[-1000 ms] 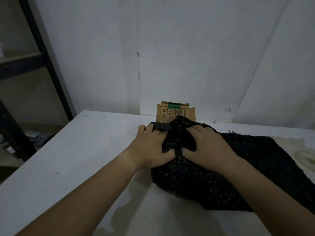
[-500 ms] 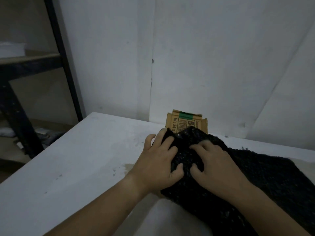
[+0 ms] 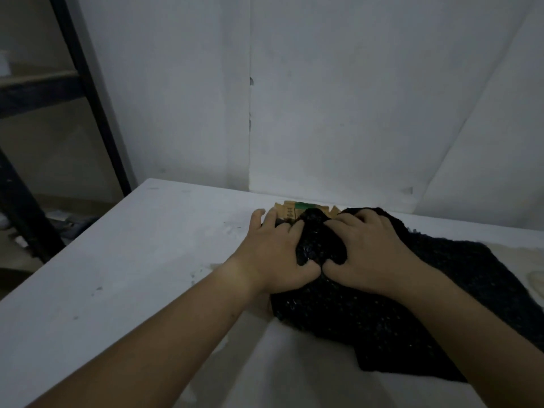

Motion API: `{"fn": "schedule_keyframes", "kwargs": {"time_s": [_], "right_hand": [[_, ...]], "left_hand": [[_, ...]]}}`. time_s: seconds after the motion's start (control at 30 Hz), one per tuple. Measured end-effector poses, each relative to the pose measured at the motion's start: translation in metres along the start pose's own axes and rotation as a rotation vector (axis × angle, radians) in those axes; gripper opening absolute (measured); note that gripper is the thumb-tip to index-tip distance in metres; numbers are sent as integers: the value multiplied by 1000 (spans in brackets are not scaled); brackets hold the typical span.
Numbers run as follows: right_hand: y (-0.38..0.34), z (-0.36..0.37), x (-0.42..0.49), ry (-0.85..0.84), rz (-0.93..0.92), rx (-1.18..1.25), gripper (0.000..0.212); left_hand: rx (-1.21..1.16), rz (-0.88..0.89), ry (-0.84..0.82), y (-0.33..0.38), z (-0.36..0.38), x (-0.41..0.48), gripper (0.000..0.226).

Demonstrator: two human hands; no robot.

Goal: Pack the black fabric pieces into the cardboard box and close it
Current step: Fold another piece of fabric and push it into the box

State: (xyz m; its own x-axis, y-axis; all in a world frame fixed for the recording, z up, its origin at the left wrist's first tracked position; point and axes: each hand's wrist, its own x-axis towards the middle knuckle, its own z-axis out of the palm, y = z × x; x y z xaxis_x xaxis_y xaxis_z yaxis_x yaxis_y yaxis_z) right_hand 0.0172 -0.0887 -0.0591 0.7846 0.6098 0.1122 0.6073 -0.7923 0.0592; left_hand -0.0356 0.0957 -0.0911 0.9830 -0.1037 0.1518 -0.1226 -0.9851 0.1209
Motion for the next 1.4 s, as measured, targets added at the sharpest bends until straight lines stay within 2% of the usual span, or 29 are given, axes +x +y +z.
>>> {"fn": "schedule_keyframes", "kwargs": {"time_s": [0.13,0.3,0.47,0.57,0.67,0.77,0.83,0.9,0.93,1.03,1.1,1.2,1.4], "right_hand": [[-3,1,5,-10,-63,-84,84],[-2,6,10,-257,4,44,88],[-5,-5,26,-365,8,-51,91],[-7,-7,27,-363,5,-61,73],[-3,-10,18,-257,-42,66,66],[9,-10,6,35,-51,87,73],[15,-7,0,36,36,81,73],[16,1,-5,36,92,102,61],[14,3,-6,101,88,89,51],[6,5,-4,282,-3,-49,26],[4,3,-1,286,-59,-157,20],[2,-5,4,175,-112,-261,28],[-7,-1,38,-338,-17,-208,50]], "left_hand": [[30,1,113,4,4,-4,73],[16,27,208,6,7,-5,57],[30,44,184,2,7,-3,56],[-28,10,118,2,3,-3,62],[-50,1,54,5,-1,-1,57],[-57,-15,8,6,-2,-1,52],[-61,-17,-2,5,-2,-1,50],[-57,-9,-1,5,-1,0,49],[-61,-7,6,5,-1,0,49],[-81,-1,36,3,1,1,48],[-90,3,39,3,3,1,48],[-102,12,50,2,5,2,50],[-74,22,76,-1,8,3,59]]}}
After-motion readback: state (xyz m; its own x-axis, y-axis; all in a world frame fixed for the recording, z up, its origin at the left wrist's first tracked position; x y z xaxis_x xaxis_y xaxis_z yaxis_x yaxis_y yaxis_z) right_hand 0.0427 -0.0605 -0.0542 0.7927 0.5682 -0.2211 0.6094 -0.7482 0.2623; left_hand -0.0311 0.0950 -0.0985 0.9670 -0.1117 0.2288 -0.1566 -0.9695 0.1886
